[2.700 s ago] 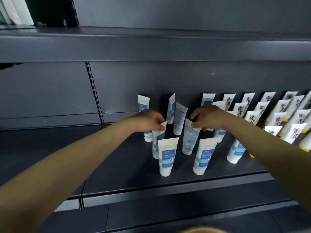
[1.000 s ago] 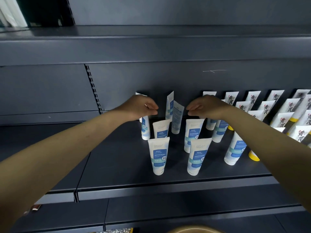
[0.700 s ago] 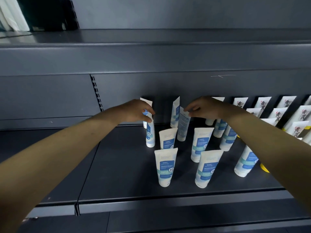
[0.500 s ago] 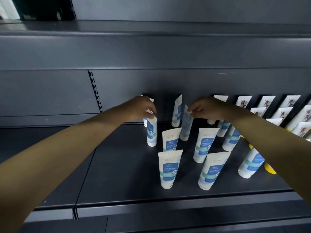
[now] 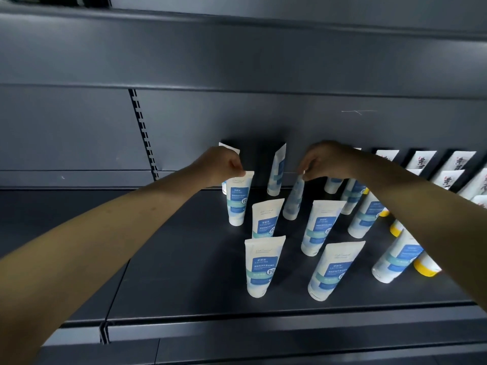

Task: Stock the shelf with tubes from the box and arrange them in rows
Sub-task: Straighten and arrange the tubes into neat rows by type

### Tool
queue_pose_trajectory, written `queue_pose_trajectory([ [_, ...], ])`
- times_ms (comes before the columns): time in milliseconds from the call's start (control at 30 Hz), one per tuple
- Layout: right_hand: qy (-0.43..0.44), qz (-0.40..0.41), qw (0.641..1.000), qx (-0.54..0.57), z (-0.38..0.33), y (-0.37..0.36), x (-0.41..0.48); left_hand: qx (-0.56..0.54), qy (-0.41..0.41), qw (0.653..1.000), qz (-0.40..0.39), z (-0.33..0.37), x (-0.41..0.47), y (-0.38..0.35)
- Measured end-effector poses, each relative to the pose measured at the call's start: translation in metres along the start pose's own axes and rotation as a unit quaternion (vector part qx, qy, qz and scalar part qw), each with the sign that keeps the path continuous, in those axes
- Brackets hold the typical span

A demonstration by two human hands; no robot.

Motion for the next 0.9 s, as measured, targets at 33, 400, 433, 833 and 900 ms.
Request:
queue_pose_trajectory([
  [33, 0.005, 0.012, 1.000, 0.001, 0.001, 0.000, 0.001, -0.005, 0.004, 1.000, 0.004, -0.001, -0.001, -0.002],
  [400, 0.106, 0.126, 0.985, 0.057, 0.004, -0.016, 0.004, -0.062, -0.023, 0.998, 0.004, -0.008, -0.003, -0.016],
  [433, 0.102, 0.122, 0.985, 0.065, 0.006, -0.016, 0.004, -0.062, -0.027, 0.998, 0.000, -0.007, -0.002, -0.016],
  [833, 0.031, 0.091, 0.994, 0.049, 0.033, -0.009, -0.001, -0.086, -0.021, 0.996, 0.021, 0.022, 0.006, -0.022],
  [900, 0.018, 0.090, 0.995, 0.049, 0.038, -0.008, -0.003, -0.081, -0.032, 0.996, 0.018, 0.029, 0.007, -0.025],
])
Point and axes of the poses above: each hand's wrist, its own x-axis towards the middle knuckle, its own y-axis out of the back of the hand, z = x × y, the point moved 5 cm from there along x, towards the middle knuckle, and after that the axes turned 14 degrees about z, right-handed, at the moved point
